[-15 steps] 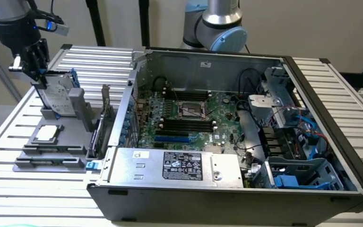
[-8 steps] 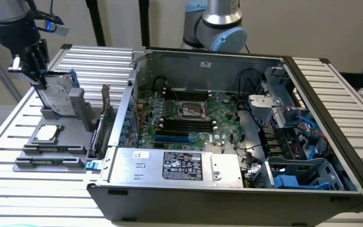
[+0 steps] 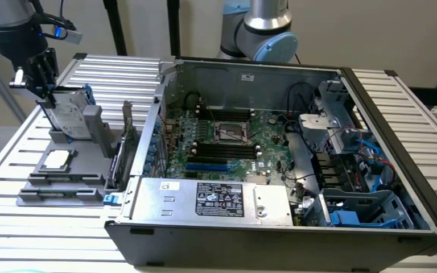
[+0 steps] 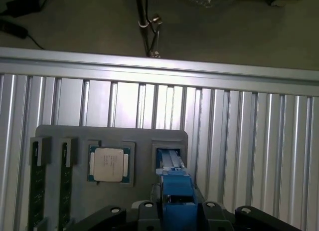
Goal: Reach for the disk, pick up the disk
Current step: 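Pick up the disk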
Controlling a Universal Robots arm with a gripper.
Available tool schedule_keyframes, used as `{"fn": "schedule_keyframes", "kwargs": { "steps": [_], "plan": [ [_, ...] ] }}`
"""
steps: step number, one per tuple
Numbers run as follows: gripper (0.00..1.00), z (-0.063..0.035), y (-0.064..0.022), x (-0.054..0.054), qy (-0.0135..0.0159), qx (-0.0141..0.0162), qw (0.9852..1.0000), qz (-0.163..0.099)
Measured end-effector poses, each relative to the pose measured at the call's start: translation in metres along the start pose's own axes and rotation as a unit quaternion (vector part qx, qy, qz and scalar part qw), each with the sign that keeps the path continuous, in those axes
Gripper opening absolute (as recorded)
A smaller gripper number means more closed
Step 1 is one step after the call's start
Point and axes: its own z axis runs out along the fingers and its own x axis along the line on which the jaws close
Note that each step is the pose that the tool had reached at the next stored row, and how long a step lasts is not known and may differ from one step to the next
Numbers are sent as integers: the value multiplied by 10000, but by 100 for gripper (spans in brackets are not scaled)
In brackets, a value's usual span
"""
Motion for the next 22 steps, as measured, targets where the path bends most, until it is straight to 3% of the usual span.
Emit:
{"fn": "schedule_keyframes", "kwargs": {
  "steps": [13, 22],
  "plan": [
    [33, -9, 1, 0, 0, 1, 10000, 0],
    [33, -158, 4, -3, 0, 0, 10000, 0]
  ]
}}
